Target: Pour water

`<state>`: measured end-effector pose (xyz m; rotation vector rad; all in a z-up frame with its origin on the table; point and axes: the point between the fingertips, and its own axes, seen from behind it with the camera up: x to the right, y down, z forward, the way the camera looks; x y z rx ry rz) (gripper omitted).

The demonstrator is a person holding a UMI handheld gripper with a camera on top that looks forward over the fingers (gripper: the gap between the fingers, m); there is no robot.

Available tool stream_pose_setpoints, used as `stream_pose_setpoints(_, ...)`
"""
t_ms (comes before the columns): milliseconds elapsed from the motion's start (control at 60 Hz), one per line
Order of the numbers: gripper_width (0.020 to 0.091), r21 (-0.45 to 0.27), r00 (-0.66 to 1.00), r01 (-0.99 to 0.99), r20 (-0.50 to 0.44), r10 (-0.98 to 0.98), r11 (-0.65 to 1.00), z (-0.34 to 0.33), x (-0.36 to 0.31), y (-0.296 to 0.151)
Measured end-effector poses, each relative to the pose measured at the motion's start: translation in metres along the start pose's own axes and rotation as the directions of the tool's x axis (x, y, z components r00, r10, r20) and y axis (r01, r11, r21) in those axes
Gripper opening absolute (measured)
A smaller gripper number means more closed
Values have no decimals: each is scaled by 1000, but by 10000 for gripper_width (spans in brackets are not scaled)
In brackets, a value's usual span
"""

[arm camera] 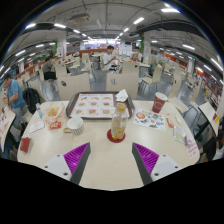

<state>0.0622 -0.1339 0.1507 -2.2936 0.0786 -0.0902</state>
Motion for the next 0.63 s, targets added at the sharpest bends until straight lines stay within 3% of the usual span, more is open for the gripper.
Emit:
stream_pose_setpoints(250,848,14,1000,-25,6,25,1000,-54,2,3)
stream_pose_setpoints(633,849,41,999,1,37,-3,999,-72,27,2)
